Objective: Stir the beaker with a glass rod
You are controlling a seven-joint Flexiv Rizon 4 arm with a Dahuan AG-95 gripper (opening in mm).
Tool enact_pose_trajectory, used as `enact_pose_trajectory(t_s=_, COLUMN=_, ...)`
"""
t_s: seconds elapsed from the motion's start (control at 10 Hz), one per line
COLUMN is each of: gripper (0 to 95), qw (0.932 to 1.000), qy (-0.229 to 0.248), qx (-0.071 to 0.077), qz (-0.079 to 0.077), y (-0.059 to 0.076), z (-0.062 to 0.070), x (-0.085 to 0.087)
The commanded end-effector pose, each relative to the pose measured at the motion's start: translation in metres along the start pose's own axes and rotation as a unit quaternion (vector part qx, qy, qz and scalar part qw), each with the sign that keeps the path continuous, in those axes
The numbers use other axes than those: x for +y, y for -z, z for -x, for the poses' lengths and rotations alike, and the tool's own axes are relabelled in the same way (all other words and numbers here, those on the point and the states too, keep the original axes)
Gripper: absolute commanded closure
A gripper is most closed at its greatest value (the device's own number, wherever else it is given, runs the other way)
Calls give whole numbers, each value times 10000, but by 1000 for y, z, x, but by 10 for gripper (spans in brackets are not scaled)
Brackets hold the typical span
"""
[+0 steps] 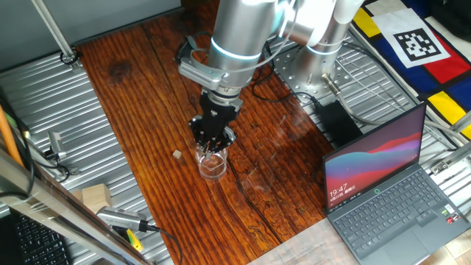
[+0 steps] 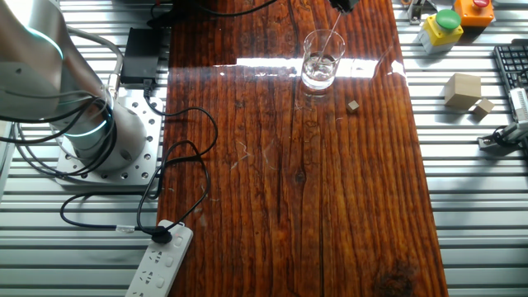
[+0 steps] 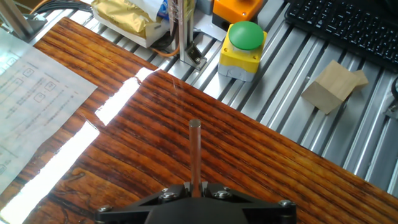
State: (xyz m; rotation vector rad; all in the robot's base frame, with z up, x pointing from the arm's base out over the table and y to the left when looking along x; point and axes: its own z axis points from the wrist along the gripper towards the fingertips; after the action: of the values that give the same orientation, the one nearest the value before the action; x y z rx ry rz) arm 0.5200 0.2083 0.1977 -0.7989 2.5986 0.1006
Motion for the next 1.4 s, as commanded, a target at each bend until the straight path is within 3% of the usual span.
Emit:
enact_pose_trajectory(t_s=0.1, gripper=950, qw=10000, qy=12, qx=28, qz=-20, y=-3, z=2, x=1)
enact_pose_trajectory(t_s=1.4, gripper=950, qw=9996, qy=-7, qx=244, qz=-102, y=-12, z=9, x=6)
